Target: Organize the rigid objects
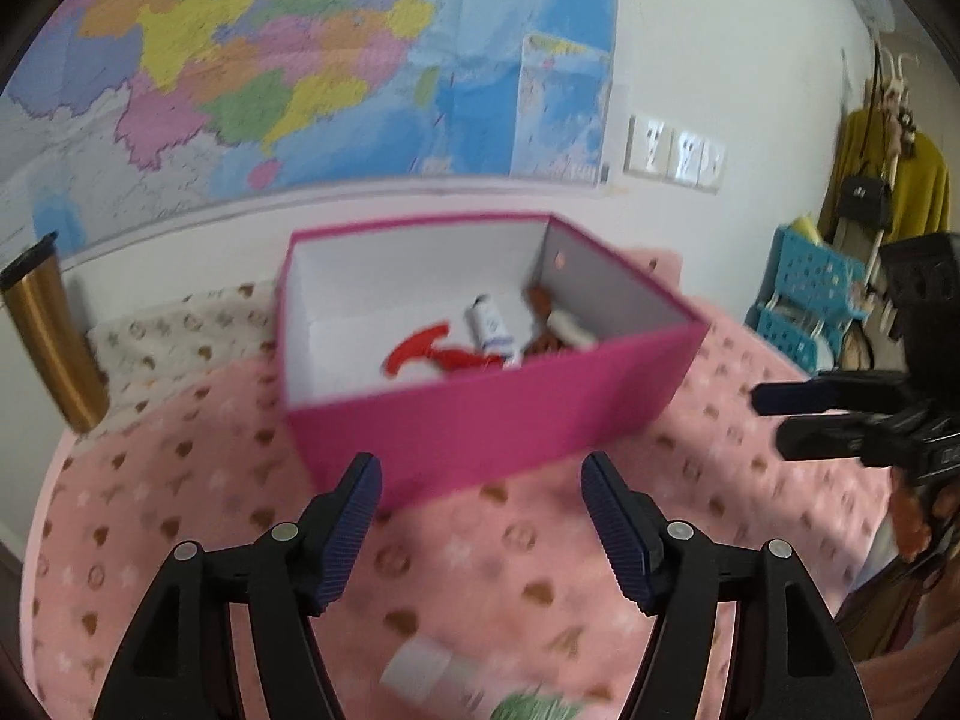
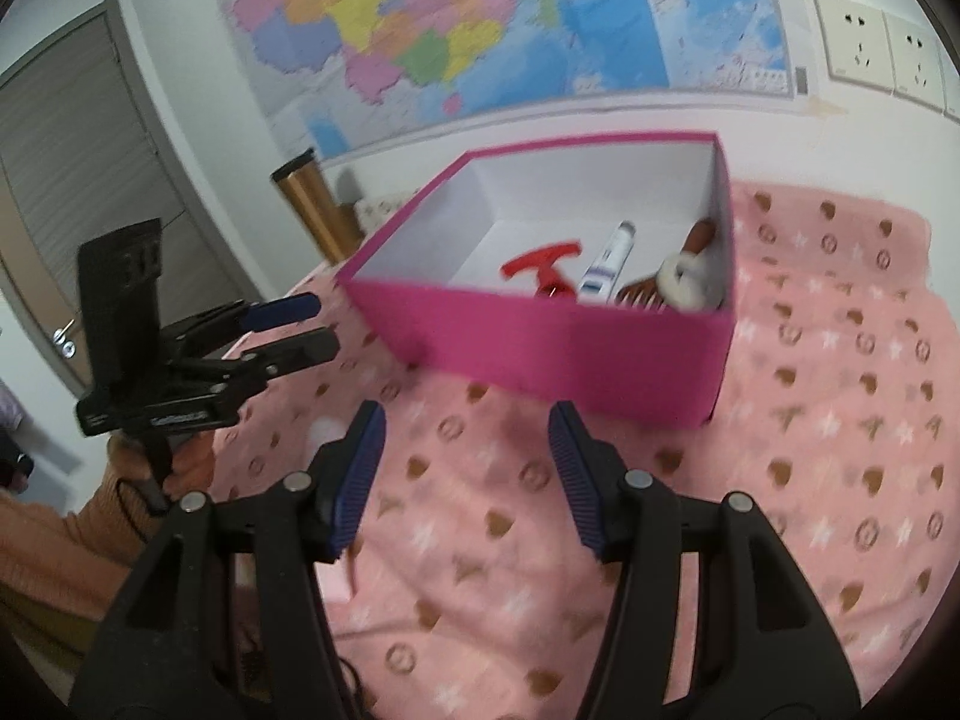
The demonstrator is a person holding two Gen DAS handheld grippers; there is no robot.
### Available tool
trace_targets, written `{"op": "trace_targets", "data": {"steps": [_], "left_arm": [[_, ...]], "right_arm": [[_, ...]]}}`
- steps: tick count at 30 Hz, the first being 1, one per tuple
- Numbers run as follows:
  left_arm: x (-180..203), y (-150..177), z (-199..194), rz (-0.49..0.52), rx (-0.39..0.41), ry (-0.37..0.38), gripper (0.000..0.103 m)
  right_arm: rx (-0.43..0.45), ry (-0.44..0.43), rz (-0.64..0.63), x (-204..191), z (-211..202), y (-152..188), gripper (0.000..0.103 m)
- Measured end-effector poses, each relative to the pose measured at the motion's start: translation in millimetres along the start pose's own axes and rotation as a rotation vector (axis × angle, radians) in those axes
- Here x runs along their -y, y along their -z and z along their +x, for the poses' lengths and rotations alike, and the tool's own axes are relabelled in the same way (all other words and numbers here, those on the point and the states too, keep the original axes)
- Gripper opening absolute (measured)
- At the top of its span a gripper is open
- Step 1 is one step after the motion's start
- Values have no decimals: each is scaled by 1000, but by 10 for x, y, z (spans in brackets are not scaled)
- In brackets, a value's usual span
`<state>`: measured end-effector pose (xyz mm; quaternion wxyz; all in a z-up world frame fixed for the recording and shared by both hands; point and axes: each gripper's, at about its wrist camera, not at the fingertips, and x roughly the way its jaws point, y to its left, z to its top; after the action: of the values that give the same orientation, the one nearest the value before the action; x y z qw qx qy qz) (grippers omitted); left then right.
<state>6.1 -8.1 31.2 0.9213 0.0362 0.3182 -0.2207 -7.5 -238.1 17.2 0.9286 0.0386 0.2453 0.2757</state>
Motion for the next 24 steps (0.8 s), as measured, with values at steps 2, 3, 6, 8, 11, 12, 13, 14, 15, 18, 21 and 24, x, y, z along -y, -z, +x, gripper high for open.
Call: {"op": "trace_targets", "data": {"steps": [2,3,6,8,11,12,13,14,15,18,21,24], "left_arm": [[-48,83,-23,-15,-15,3,70],[-80,128,-39,-29,-21,1,70],[-140,236,-71,-56,-32,-3,70],[-149,304,-92,-61,-39,-5,70],[-173,388,-91,-74,-56,-12,70],[-184,424,-84,-84,-63,-12,70],[-193,460,-77,-91,-70,-11,70],[-206,490,-70,-99,-76,-11,70],[-223,512,-56,-105,-83,-10,70],[-261,580,-22,-122,-105,-9,70],[-279,628,-4,-131,-117,-4,70],[-292,645,7,-136,-122,1,70]], "right_arm": [[-23,-18,5,-51,24,117,58],[-36,-27,5,-74,43,169,58],[-83,-60,13,-163,140,346,58],[-114,-90,21,-217,214,439,58],[-156,-118,11,-322,314,547,58],[-171,-130,8,-364,354,591,58],[-182,-138,9,-393,385,618,58],[-193,-151,12,-425,421,649,58],[-205,-164,16,-452,453,687,58],[-253,-195,19,-558,583,803,58],[-282,-218,25,-639,643,912,58],[-294,-228,38,-674,652,968,58]]}}
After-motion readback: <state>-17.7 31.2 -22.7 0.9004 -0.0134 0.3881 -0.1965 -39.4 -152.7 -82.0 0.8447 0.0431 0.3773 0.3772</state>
